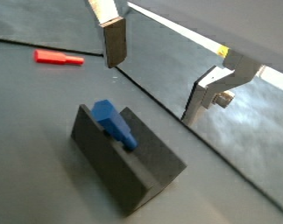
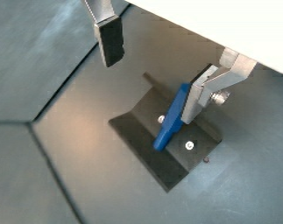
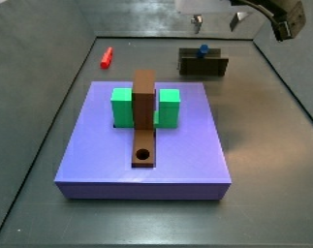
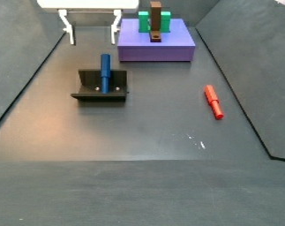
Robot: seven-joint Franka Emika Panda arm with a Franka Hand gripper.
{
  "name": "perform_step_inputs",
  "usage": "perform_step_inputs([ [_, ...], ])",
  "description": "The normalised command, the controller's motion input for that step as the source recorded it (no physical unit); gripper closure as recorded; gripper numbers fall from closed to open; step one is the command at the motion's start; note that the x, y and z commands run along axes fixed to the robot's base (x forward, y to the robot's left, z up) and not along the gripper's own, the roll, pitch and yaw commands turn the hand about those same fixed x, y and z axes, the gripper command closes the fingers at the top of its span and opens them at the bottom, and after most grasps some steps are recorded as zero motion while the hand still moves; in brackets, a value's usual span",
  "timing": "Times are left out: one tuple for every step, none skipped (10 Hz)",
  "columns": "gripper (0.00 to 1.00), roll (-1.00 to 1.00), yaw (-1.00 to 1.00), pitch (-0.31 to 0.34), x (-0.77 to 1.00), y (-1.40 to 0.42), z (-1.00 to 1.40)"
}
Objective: Pick up the blue object. Move up. Place the blue object on the fixture. Regrasp the blue object. Move to above the board. Insert the blue object.
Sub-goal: Regrasp the blue object.
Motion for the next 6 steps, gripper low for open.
perform_step_inputs([
  [0.0, 0.7, 0.45, -0.194, 0.0, -0.09, -0.09],
  [0.0, 0.96, 0.21, -0.169, -0.19, -0.19, -0.16],
  [0.0, 0.79, 0.0, 0.034, 0.03, -0.17, -0.33],
  [0.0, 0.61, 0.0, 0.0, 0.0, -0.05, -0.41],
  [0.0, 0.52, -0.04, 0.0, -0.02, -0.02, -0.26],
  [0.0, 0.56, -0.09, 0.04, 0.0, 0.0, -0.2],
])
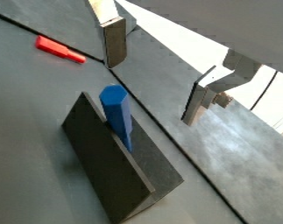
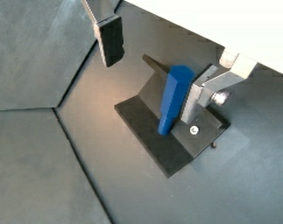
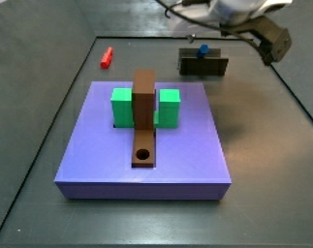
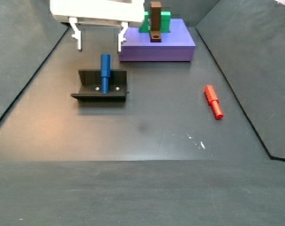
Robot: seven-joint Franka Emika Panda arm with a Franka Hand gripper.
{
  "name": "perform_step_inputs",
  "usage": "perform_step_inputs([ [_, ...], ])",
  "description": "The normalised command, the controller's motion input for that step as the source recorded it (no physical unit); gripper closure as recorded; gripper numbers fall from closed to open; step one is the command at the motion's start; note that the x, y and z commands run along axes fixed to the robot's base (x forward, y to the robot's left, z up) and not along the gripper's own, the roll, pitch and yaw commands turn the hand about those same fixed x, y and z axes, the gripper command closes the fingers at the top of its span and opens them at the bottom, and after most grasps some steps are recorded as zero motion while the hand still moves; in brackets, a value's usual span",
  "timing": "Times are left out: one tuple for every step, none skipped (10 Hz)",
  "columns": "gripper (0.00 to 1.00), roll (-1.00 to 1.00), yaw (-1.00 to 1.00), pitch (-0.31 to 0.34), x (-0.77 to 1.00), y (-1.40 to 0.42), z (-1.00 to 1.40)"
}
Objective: Pick up the blue object. Move up. Place the blue object on the fixture. Regrasp the blue object. Move to above the board. Insert the blue object.
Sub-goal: Regrasp the blue object.
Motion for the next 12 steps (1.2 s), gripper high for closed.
perform_step_inputs([
  [0.0, 0.52, -0.07, 0.06, 0.01, 0.0, -0.22],
  [0.0, 0.47, -0.05, 0.054, 0.0, 0.0, -0.46],
  [0.0, 0.36, -0.03, 0.031, 0.0, 0.0, -0.43],
  [0.0, 0.14, 0.0, 0.0, 0.0, 0.0, -0.28],
  [0.0, -0.13, 0.0, 0.0, 0.0, 0.0, 0.0],
  [0.0, -0.28, 0.0, -0.143, 0.0, 0.0, -0.07],
  [0.0, -0.11, 0.0, -0.117, 0.0, 0.0, -0.19],
  [0.0, 0.0, 0.0, -0.04, 0.02, 0.0, -0.24],
  [0.0, 0.12, 0.0, 0.0, 0.04, 0.0, -0.14],
  [0.0, 0.27, 0.0, 0.0, 0.01, -0.04, -0.08],
  [0.0, 0.31, 0.0, 0.0, 0.0, -0.03, -0.13],
  [0.0, 0.28, 0.0, 0.0, 0.0, -0.04, -0.15],
])
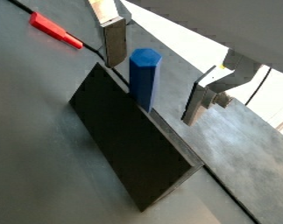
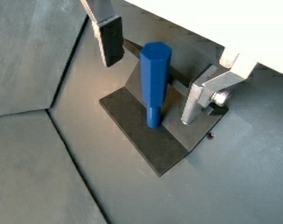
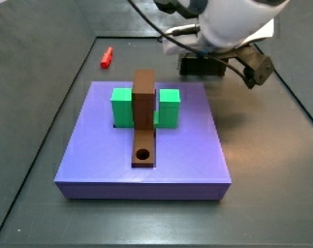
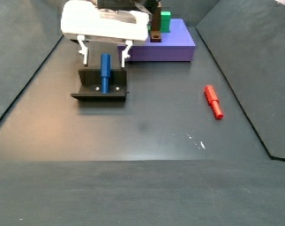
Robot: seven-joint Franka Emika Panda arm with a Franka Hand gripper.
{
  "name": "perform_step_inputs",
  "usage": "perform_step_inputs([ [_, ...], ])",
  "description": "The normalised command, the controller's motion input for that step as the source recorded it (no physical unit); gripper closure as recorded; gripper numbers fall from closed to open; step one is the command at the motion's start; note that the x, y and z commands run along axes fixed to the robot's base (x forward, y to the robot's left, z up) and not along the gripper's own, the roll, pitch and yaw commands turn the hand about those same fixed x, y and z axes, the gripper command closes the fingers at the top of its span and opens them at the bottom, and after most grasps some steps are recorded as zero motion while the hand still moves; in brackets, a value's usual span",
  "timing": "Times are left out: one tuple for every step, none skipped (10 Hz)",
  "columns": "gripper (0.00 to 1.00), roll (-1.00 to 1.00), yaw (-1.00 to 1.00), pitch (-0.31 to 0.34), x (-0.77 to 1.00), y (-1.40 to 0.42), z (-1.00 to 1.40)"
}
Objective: Pick up the blue object. Move up. Place the blue object on the fixture. Regrasp the blue object. Move to above the board. Insert the blue object.
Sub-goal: Regrasp the blue object.
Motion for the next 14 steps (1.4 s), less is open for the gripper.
perform_step_inputs([
  [0.0, 0.25, 0.0, 0.0, 0.0, -0.06, -0.1],
  [0.0, 0.17, 0.0, 0.0, 0.0, -0.04, -0.05],
  [0.0, 0.0, 0.0, 0.0, 0.0, 0.0, 0.0],
  [1.0, 0.0, 0.0, 0.0, 0.0, 0.0, 0.0],
  [1.0, 0.0, 0.0, 0.0, 0.0, 0.0, 0.0],
  [1.0, 0.0, 0.0, 0.0, 0.0, 0.0, 0.0],
  [1.0, 0.0, 0.0, 0.0, 0.0, 0.0, 0.0],
  [1.0, 0.0, 0.0, 0.0, 0.0, 0.0, 0.0],
  [1.0, 0.0, 0.0, 0.0, 0.0, 0.0, 0.0],
  [1.0, 0.0, 0.0, 0.0, 0.0, 0.0, 0.0],
  [1.0, 0.0, 0.0, 0.0, 0.0, 0.0, 0.0],
  [1.0, 0.0, 0.0, 0.0, 0.0, 0.0, 0.0],
  [1.0, 0.0, 0.0, 0.0, 0.0, 0.0, 0.0],
  [1.0, 0.0, 0.0, 0.0, 0.0, 0.0, 0.0],
])
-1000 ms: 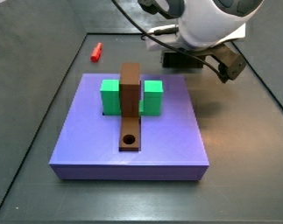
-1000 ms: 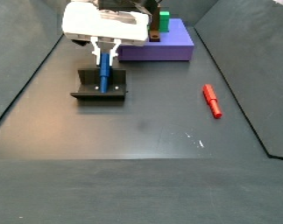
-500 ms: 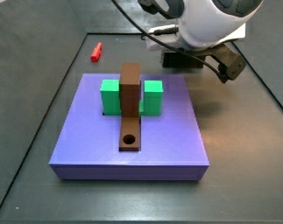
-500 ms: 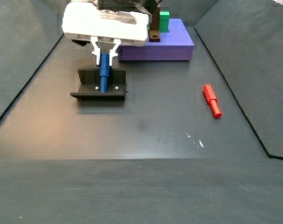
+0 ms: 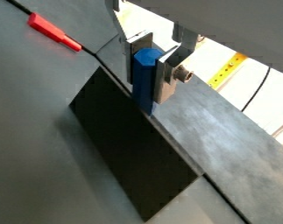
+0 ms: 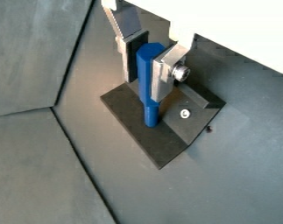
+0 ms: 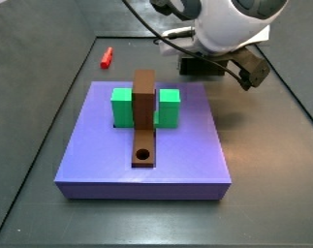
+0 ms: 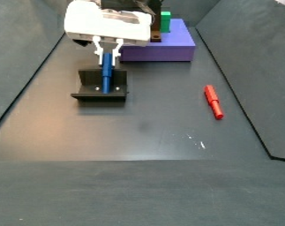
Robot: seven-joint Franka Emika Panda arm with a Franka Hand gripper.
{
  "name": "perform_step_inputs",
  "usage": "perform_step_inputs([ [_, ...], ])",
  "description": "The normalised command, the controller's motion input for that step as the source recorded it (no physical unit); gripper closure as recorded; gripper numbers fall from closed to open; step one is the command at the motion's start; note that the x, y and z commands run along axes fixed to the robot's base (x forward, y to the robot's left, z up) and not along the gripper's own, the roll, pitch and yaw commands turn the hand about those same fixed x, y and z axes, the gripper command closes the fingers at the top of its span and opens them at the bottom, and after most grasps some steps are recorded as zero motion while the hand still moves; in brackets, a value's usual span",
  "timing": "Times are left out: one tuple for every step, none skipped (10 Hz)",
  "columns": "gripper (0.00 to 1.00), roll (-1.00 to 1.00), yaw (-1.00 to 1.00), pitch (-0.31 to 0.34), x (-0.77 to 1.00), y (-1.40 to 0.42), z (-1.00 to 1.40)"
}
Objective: Pick up the blue object. Move up. Place the blue object on the fixture. Regrasp the blue object. Move to above the board. Insert the blue object.
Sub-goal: Regrasp the blue object, then move to above the board.
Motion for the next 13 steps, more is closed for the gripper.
perform_step_inputs([
  [1.0, 0.0, 0.0, 0.0, 0.0, 0.0, 0.0],
  [1.0, 0.0, 0.0, 0.0, 0.0, 0.0, 0.0],
  [1.0, 0.0, 0.0, 0.0, 0.0, 0.0, 0.0],
  [1.0, 0.0, 0.0, 0.0, 0.0, 0.0, 0.0],
  [1.0, 0.0, 0.0, 0.0, 0.0, 0.0, 0.0],
  [1.0, 0.0, 0.0, 0.0, 0.0, 0.0, 1.4],
  [1.0, 0.0, 0.0, 0.03, -0.01, 0.02, 1.4],
  [1.0, -0.05, 0.0, 0.048, -0.04, 0.02, 1.4],
  [1.0, -0.01, 0.02, 0.048, -0.02, 0.03, 1.4],
  [1.0, 0.02, 0.03, 0.069, -0.01, 0.01, 1.4],
  [1.0, 0.01, 0.03, 0.065, -0.01, 0.0, 1.4],
  [1.0, -0.01, 0.04, 0.05, 0.0, 0.02, 1.4],
  [1.0, -0.01, 0.04, 0.053, 0.01, -0.01, 0.83],
])
